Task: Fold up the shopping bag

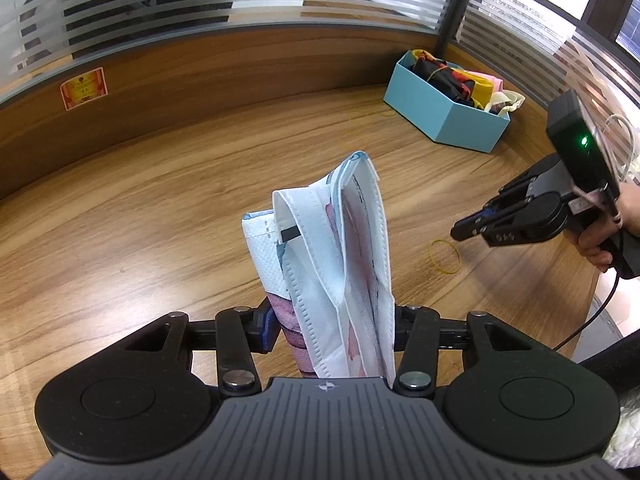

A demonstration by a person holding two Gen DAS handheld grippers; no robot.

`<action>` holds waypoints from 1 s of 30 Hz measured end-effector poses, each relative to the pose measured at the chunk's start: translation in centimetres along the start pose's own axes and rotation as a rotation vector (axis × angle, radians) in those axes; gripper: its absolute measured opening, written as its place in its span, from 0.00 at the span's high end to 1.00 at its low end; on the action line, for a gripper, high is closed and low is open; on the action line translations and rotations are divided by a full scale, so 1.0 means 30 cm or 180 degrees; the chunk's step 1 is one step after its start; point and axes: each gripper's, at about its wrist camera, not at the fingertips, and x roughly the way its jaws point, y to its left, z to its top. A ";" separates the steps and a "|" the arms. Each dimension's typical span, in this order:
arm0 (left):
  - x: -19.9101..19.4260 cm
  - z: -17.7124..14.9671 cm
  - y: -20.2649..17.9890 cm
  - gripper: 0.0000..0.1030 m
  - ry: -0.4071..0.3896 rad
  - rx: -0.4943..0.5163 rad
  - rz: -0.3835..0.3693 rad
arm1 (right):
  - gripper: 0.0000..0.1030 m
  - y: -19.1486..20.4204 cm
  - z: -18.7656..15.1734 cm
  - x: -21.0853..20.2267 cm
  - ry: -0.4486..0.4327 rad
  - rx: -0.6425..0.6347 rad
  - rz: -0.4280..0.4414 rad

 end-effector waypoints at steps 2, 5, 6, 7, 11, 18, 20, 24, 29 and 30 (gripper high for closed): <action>0.000 0.000 0.001 0.51 0.0003 -0.0007 0.0014 | 0.87 0.005 -0.007 0.010 0.0011 -0.0030 -0.0019; 0.005 0.003 -0.001 0.51 0.0016 -0.0007 0.0034 | 0.87 0.003 -0.012 0.037 0.0044 -0.0050 -0.0039; 0.006 0.003 -0.002 0.51 0.0020 -0.0003 0.0036 | 0.87 0.000 -0.012 0.048 0.0053 -0.0057 -0.0048; 0.007 0.003 -0.003 0.51 0.0023 0.0000 0.0039 | 0.87 -0.001 -0.013 0.053 0.0057 -0.0060 -0.0050; 0.010 0.006 -0.002 0.51 0.0039 -0.0005 0.0046 | 0.87 -0.006 -0.007 0.080 0.0096 -0.0125 -0.0041; 0.017 0.004 0.007 0.51 0.0064 -0.0050 0.0047 | 1.00 0.005 -0.005 0.096 0.0093 -0.0258 -0.0078; 0.017 0.004 0.006 0.51 0.0064 -0.0047 0.0041 | 1.00 0.005 -0.005 0.094 0.0092 -0.0260 -0.0078; 0.018 0.003 0.009 0.50 0.0064 -0.0049 0.0034 | 1.00 -0.012 -0.004 0.066 0.0056 -0.0088 0.0019; 0.018 -0.001 0.014 0.50 0.0053 -0.0058 0.0031 | 1.00 -0.015 -0.003 0.013 -0.0022 0.0017 0.0091; 0.018 -0.001 0.014 0.49 0.0053 -0.0057 0.0033 | 1.00 -0.012 -0.003 0.004 -0.0030 0.0000 0.0084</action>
